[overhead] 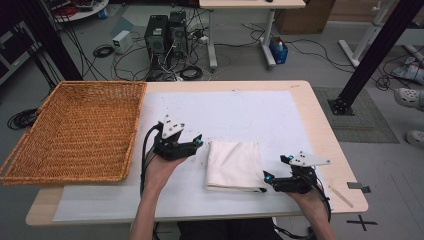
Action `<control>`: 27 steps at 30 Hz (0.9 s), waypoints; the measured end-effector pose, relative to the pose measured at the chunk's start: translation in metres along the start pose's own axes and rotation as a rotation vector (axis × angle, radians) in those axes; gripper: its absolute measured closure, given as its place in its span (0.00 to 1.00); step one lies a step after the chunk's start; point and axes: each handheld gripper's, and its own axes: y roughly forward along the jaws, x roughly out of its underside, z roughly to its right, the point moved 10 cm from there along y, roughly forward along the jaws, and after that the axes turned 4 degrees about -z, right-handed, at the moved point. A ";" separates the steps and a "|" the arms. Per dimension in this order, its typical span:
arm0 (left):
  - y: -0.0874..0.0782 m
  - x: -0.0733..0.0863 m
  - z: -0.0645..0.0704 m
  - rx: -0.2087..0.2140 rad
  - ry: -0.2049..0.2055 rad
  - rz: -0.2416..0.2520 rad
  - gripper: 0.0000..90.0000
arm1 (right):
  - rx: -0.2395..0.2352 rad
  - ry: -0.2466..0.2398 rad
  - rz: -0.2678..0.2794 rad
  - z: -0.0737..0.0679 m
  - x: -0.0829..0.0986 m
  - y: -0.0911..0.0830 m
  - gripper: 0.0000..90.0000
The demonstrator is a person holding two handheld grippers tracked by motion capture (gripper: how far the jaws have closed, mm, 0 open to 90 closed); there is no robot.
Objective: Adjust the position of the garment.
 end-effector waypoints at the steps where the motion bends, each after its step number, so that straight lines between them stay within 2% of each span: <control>1: 0.007 -0.003 -0.001 0.006 0.006 -0.008 0.33 | -0.003 0.002 -0.004 -0.002 0.001 0.000 0.14; 3: 0.023 -0.007 0.000 0.025 0.001 -0.024 0.33 | -0.005 -0.002 -0.006 -0.005 0.002 0.000 0.14; 5: 0.040 -0.003 0.002 0.047 -0.013 -0.057 0.35 | -0.006 -0.006 -0.014 -0.007 0.004 0.000 0.14; 9: 0.071 0.018 0.007 0.076 -0.032 -0.164 0.36 | -0.006 0.000 -0.017 -0.010 0.006 -0.001 0.14; 10: 0.077 0.022 0.009 0.086 -0.028 -0.180 0.37 | -0.005 0.003 -0.018 -0.011 0.007 0.000 0.14; 12: 0.087 0.028 0.013 0.105 -0.047 -0.203 0.38 | -0.005 0.005 -0.028 -0.013 0.009 0.000 0.14; 18: 0.106 0.046 0.021 0.145 -0.079 -0.276 0.40 | -0.006 0.006 -0.039 -0.016 0.013 0.001 0.14; 21: 0.111 0.055 0.022 0.131 -0.058 -0.313 0.41 | -0.004 0.011 -0.042 -0.016 0.013 0.000 0.14; 23: 0.113 0.061 0.024 0.138 -0.064 -0.327 0.41 | 0.000 0.015 -0.045 -0.016 0.014 0.000 0.14; 27: 0.113 0.063 0.025 0.125 -0.034 -0.318 0.41 | 0.003 0.011 -0.052 -0.017 0.015 0.001 0.14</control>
